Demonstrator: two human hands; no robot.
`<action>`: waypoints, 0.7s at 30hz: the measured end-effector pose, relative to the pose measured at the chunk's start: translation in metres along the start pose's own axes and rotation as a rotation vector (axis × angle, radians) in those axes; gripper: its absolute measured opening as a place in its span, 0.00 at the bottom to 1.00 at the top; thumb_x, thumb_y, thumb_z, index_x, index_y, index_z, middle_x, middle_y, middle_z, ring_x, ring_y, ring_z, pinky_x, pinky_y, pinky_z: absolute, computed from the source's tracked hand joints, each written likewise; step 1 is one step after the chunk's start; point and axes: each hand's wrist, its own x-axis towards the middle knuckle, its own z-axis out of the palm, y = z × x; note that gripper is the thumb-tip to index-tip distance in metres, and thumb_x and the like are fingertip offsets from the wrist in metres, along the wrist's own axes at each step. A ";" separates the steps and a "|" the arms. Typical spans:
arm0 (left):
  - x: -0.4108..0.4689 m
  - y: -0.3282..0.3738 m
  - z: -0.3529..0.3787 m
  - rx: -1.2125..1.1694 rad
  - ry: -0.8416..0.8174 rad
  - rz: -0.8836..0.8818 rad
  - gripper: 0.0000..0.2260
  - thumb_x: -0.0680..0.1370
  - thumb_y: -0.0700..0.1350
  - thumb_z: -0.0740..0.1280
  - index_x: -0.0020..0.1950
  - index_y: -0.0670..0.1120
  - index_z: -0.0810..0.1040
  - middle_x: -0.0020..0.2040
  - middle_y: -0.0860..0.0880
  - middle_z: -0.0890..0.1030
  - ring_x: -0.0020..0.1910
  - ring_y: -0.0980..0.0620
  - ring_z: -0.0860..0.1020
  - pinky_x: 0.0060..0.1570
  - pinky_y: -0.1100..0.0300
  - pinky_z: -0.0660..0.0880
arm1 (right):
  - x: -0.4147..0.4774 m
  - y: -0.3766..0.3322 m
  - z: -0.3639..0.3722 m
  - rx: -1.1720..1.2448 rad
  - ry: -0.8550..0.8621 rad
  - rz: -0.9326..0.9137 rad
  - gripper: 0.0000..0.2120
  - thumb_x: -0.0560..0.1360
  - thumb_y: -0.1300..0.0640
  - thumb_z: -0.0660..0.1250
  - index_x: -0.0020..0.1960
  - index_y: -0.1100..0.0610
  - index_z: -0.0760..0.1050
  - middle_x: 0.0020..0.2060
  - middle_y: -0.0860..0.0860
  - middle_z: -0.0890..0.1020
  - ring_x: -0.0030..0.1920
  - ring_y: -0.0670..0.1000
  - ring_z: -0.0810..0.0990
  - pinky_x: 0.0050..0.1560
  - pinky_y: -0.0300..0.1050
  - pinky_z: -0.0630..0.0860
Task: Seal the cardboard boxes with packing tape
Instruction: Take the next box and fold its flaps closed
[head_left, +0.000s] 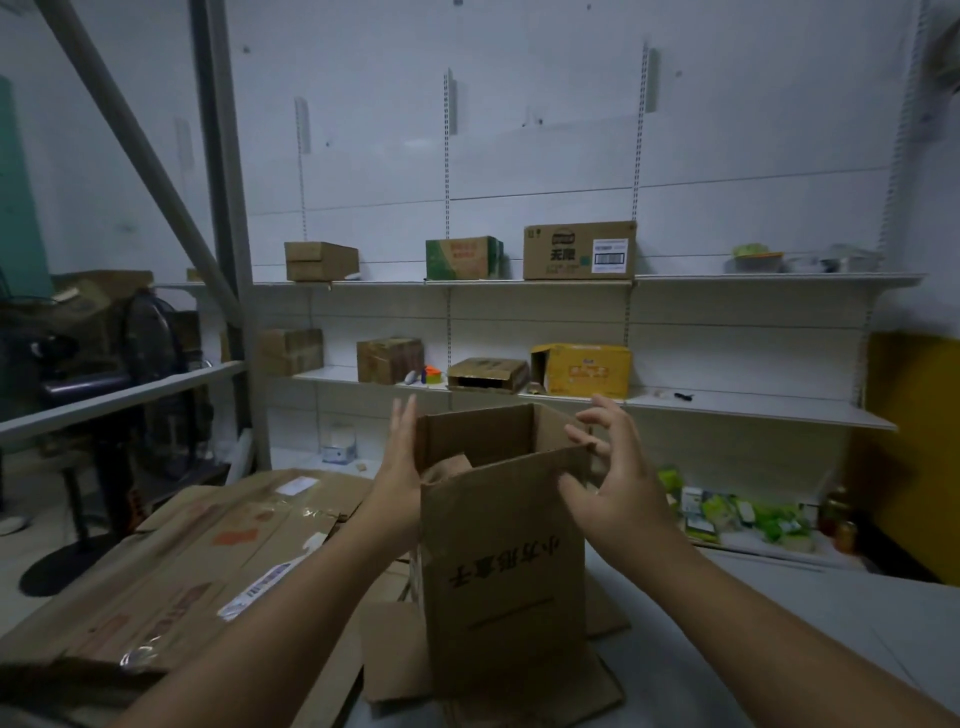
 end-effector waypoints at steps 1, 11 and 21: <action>-0.001 0.000 0.003 -0.120 0.021 -0.023 0.33 0.78 0.46 0.64 0.76 0.56 0.47 0.72 0.56 0.56 0.68 0.51 0.65 0.58 0.66 0.70 | 0.001 0.001 0.001 -0.015 0.002 0.016 0.31 0.73 0.61 0.69 0.56 0.28 0.61 0.69 0.49 0.67 0.66 0.43 0.70 0.59 0.51 0.77; 0.009 -0.014 0.005 0.331 0.251 0.280 0.31 0.70 0.49 0.70 0.69 0.62 0.59 0.72 0.50 0.58 0.69 0.49 0.61 0.65 0.45 0.67 | 0.013 -0.009 -0.006 -0.318 -0.100 0.055 0.04 0.76 0.61 0.63 0.42 0.58 0.73 0.56 0.49 0.75 0.51 0.44 0.70 0.43 0.32 0.67; 0.007 -0.001 0.003 0.873 -0.095 0.361 0.20 0.76 0.62 0.56 0.62 0.53 0.72 0.67 0.58 0.67 0.72 0.57 0.56 0.69 0.61 0.53 | 0.020 0.000 -0.012 -0.134 0.091 0.345 0.16 0.76 0.53 0.67 0.61 0.53 0.68 0.57 0.50 0.71 0.48 0.47 0.74 0.40 0.38 0.70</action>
